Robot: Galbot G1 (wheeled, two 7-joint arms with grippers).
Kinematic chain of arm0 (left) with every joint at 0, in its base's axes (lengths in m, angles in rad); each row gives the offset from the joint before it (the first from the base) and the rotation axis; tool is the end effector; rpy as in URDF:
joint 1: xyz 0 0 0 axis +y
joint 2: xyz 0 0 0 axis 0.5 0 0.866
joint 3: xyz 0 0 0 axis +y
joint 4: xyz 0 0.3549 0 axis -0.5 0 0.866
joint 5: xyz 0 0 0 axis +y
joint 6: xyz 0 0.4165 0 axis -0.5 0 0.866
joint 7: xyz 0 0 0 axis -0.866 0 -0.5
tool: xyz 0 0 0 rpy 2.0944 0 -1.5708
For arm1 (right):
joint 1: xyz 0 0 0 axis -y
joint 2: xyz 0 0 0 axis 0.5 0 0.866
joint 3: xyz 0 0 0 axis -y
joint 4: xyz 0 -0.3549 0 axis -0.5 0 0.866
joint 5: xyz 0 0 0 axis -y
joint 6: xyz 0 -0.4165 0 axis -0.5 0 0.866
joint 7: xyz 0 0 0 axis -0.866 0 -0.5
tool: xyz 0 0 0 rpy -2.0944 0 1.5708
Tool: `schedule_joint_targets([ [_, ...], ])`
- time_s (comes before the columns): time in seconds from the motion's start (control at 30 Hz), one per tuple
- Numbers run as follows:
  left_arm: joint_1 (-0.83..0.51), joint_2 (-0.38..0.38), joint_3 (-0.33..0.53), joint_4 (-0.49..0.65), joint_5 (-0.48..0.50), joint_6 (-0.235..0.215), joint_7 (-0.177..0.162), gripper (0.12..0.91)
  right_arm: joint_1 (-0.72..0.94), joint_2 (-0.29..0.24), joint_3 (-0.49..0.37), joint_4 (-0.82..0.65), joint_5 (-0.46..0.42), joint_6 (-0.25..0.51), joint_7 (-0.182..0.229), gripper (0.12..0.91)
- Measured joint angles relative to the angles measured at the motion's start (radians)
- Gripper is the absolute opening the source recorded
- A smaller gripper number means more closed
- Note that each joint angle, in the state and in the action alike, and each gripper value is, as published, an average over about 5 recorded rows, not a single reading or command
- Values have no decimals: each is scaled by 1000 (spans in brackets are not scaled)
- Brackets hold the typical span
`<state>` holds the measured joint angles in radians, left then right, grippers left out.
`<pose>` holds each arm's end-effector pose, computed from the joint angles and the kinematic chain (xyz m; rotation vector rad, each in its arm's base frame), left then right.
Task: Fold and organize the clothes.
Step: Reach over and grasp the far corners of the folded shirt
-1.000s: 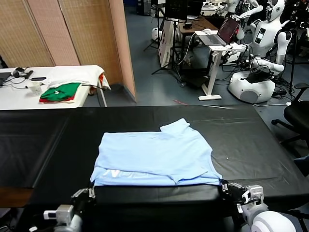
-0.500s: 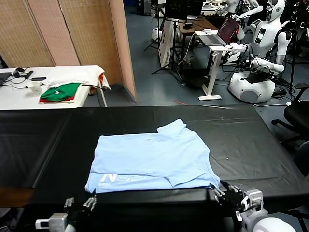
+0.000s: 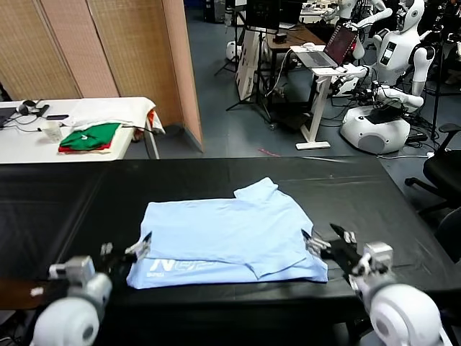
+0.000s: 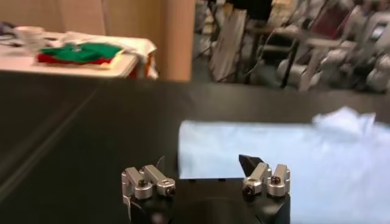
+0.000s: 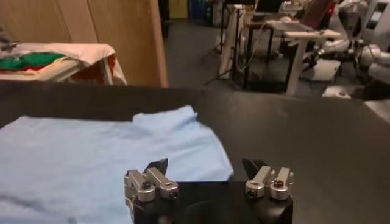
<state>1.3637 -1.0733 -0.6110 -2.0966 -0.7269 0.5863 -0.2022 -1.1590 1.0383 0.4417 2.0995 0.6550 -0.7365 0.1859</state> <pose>0.3058 0.0972 -0.2192 -0.0798 -2.7059 0.1711 0.3406 -0.0482 -0.1788 0.2821 -2.6852 0.0248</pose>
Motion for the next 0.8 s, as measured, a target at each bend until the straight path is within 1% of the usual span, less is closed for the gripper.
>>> schedule_joint_targets([
  [0.13,-150,45,51,106,-81,45,4,907,144,9,-91,-123,8,0,24,907],
  [0.23,-250,77,100,191,-129,80,18,907,242,20,-150,-222,13,0,31,907],
  [0.3,-312,94,135,248,-144,93,29,907,301,28,-184,-286,17,0,30,907],
  [0.37,-366,104,168,302,-150,99,37,907,354,37,-213,-345,19,0,26,907],
  [0.57,-480,109,238,437,-155,110,65,907,482,70,-282,-502,19,0,-10,907],
  [0.67,-510,106,253,487,-151,115,76,907,527,88,-312,-566,17,0,-14,907],
  [0.8,-523,105,264,528,-145,121,83,907,572,112,-340,-638,12,0,-10,907],
])
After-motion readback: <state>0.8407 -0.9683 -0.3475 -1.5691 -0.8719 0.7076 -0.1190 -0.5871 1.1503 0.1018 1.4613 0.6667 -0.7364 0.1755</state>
